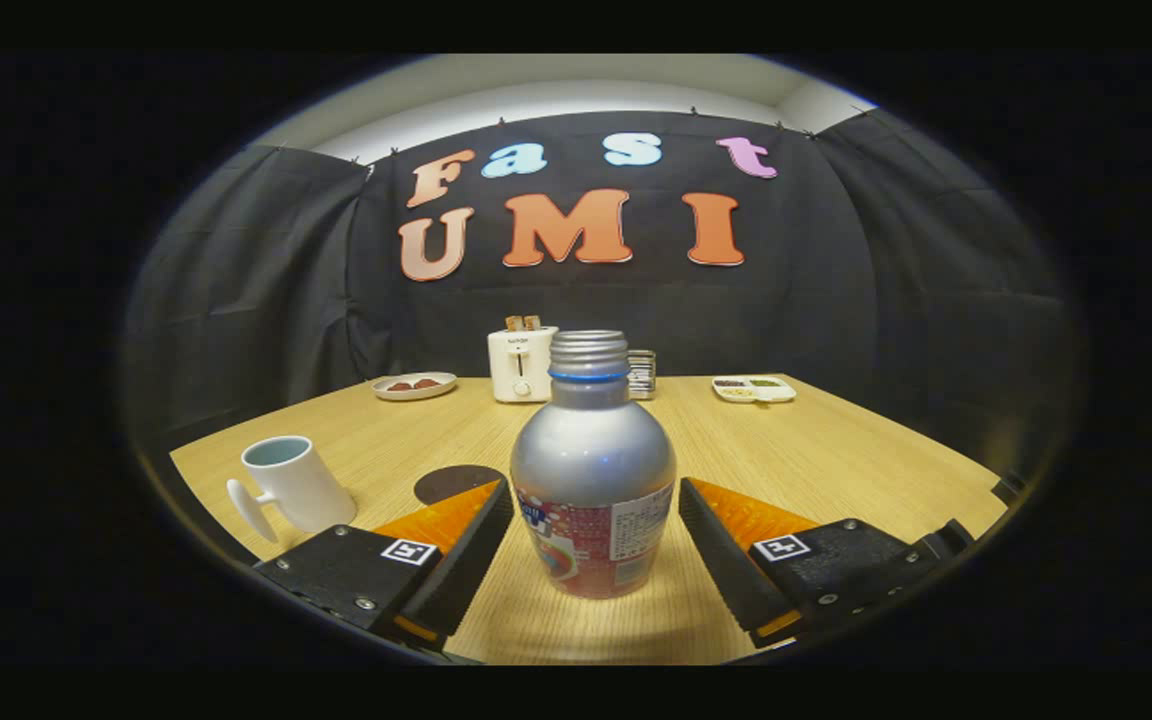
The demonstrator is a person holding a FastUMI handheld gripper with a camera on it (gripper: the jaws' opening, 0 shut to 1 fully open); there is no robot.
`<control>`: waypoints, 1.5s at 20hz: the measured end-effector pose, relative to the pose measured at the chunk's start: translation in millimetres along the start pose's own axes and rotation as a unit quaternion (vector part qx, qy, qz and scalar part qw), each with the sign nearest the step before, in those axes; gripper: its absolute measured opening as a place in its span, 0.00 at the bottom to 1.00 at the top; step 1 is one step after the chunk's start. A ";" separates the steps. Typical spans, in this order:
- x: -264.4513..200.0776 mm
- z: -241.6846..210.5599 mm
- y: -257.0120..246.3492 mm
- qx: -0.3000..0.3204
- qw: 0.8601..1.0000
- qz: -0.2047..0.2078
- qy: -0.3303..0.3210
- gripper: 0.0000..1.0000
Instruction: Take the bottle from table, then pour the juice into the cup, finally place the bottle on the coaster
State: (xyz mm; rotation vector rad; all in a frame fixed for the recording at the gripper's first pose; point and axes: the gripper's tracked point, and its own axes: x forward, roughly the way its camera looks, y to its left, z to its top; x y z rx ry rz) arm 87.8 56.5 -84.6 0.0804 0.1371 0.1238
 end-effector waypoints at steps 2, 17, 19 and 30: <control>5.3 -3.1 1.5 -0.004 1.000 0.000 0.004 0.99; 13.5 -14.3 7.9 -0.028 0.999 0.011 0.021 0.80; 13.0 -13.7 8.3 -0.035 0.999 0.008 0.023 0.79; -12.2 25.4 34.0 -0.131 0.991 -0.013 -0.008 0.79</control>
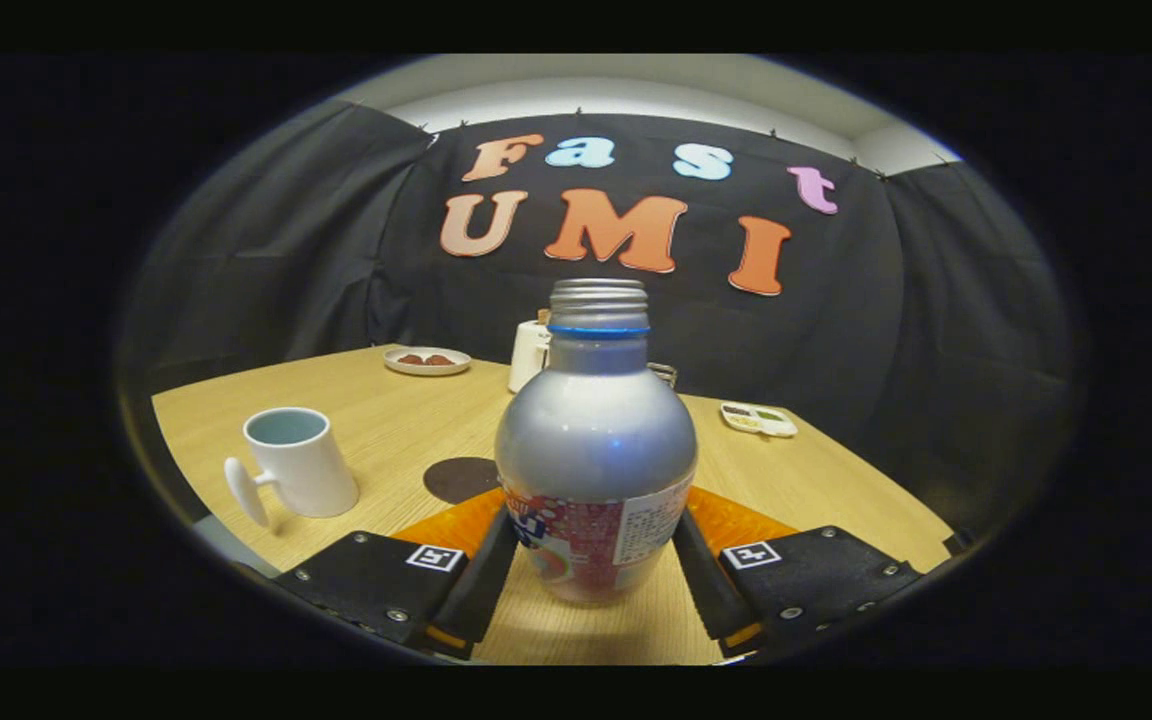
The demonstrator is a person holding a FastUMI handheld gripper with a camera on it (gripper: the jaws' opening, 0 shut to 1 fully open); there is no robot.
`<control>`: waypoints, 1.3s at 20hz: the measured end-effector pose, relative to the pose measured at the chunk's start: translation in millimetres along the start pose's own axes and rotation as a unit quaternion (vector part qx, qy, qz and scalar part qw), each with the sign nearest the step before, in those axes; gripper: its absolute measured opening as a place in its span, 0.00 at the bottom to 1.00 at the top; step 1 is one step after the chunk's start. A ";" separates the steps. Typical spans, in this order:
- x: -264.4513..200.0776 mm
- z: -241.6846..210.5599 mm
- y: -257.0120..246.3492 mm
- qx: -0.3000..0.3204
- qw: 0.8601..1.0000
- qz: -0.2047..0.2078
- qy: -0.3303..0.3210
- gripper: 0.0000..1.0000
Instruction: Take the bottle from table, then pour the juice into the cup, finally place the bottle on the coaster
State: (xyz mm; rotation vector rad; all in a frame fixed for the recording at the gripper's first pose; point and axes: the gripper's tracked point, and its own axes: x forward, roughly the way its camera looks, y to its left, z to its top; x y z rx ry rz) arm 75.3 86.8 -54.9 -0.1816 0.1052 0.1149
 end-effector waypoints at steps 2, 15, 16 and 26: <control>-4.3 8.5 5.0 -0.024 1.000 -0.006 -0.003 0.79; -6.1 45.4 47.3 -0.209 0.977 -0.038 0.005 0.79; -4.0 45.9 51.5 -0.230 0.972 -0.043 0.005 0.79; 17.3 52.2 83.7 -0.378 0.925 -0.033 0.009 0.79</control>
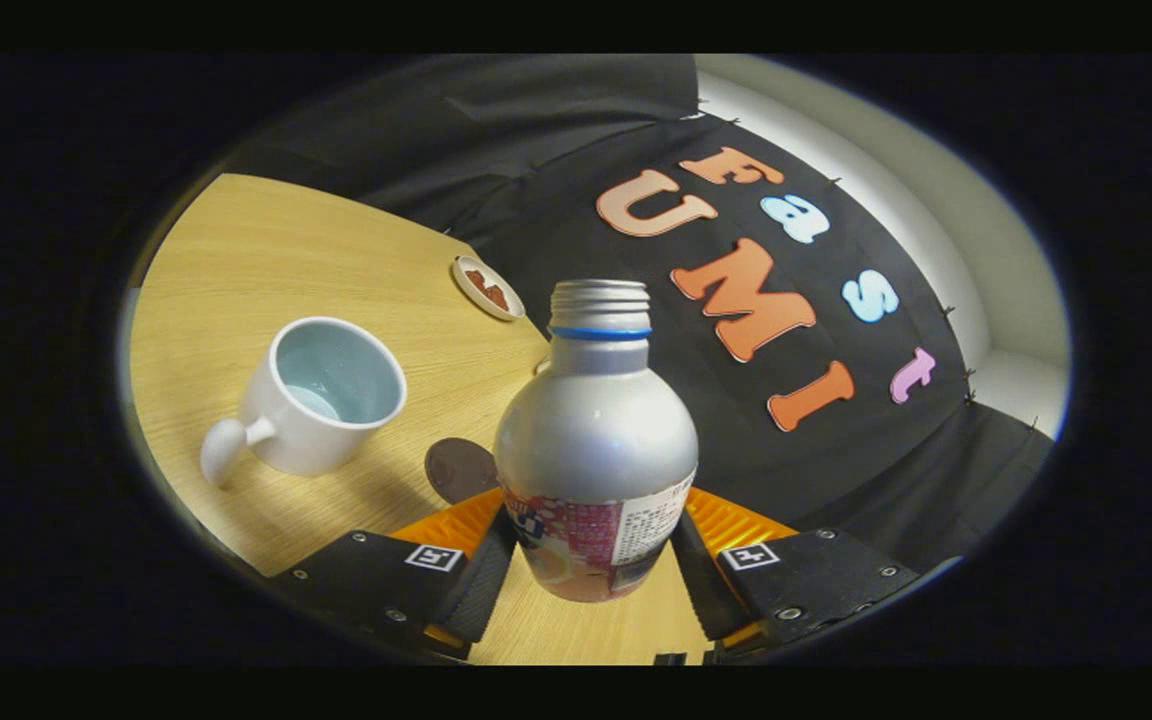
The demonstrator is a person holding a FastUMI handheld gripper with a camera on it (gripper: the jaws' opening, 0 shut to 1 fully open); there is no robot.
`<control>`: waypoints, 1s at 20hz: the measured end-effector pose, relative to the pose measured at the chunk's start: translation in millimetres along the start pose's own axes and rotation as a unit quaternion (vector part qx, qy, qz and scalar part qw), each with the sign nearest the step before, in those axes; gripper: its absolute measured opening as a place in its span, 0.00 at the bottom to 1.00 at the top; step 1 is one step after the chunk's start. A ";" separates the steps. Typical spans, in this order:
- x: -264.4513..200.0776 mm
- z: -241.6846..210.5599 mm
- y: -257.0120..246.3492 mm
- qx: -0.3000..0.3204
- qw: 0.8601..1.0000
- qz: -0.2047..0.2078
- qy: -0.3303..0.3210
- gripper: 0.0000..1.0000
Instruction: Take the bottle from table, then pour the juice into the cup, finally place the bottle on the coaster
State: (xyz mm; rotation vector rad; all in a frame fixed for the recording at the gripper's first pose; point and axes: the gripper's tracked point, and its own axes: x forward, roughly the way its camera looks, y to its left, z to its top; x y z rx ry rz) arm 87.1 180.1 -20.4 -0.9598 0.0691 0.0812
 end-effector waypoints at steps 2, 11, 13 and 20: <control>0.4 0.0 0.3 -0.024 1.000 -0.001 0.005 0.79; 1.9 1.1 -6.7 -0.134 0.991 -0.014 0.010 0.79; 0.3 2.8 -5.5 -0.161 0.987 -0.017 0.007 0.79; -4.7 4.2 4.5 -0.196 0.980 -0.009 0.015 0.79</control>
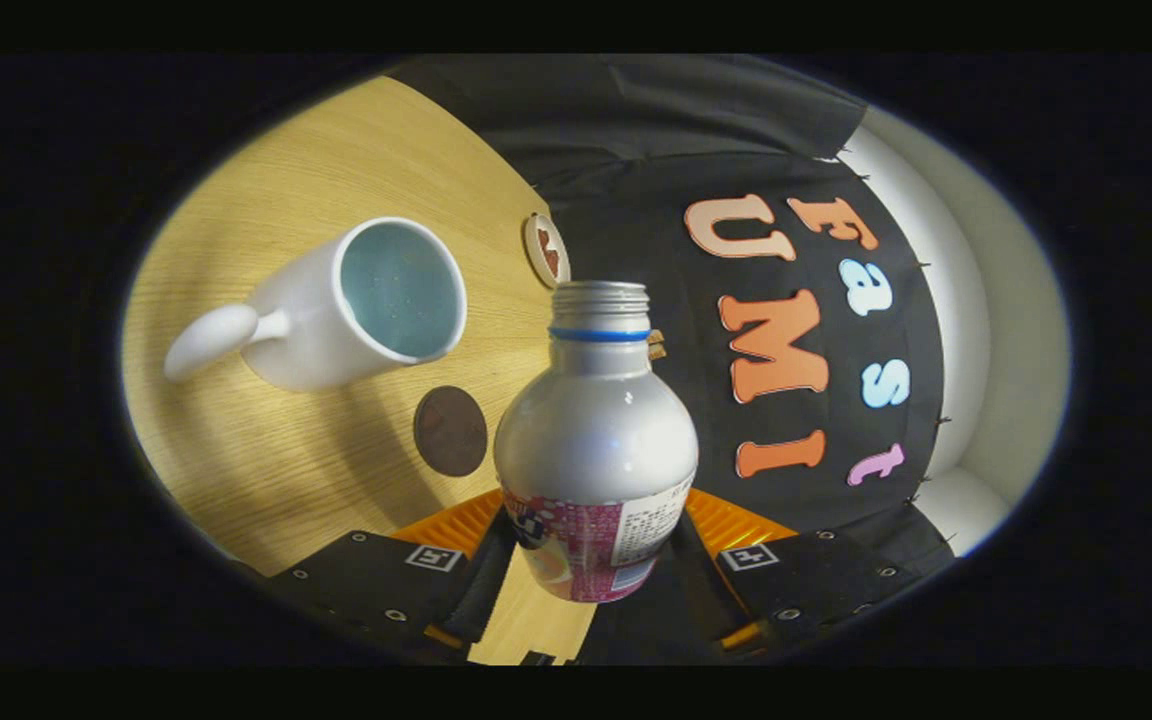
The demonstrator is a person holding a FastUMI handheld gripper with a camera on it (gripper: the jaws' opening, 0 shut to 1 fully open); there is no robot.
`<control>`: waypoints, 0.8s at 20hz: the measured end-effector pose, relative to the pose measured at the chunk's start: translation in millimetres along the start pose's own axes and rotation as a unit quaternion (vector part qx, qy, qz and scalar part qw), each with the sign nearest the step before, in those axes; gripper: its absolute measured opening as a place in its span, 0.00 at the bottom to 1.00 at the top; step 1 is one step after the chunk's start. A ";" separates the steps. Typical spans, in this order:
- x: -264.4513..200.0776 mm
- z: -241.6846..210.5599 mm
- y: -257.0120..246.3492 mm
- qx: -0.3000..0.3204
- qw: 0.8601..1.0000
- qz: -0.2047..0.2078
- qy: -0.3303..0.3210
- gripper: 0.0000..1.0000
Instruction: Take the bottle from table, then pour the juice into the cup, finally place the bottle on the coaster
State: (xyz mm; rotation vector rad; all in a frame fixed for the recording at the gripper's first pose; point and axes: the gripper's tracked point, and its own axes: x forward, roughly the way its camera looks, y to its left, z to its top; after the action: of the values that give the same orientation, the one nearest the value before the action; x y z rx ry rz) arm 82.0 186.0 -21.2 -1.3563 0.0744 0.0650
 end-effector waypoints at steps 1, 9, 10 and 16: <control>0.2 1.7 -1.8 -0.008 1.000 -0.003 0.000 0.79; -0.9 0.3 0.0 -0.048 0.999 -0.001 0.016 0.79; -0.9 0.6 -0.1 -0.054 0.998 -0.001 0.017 0.79; -4.8 5.1 2.0 -0.102 0.995 0.003 0.016 0.79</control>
State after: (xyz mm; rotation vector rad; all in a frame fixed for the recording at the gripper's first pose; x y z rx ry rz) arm 77.1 191.4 -21.6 -1.5606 0.1009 0.0561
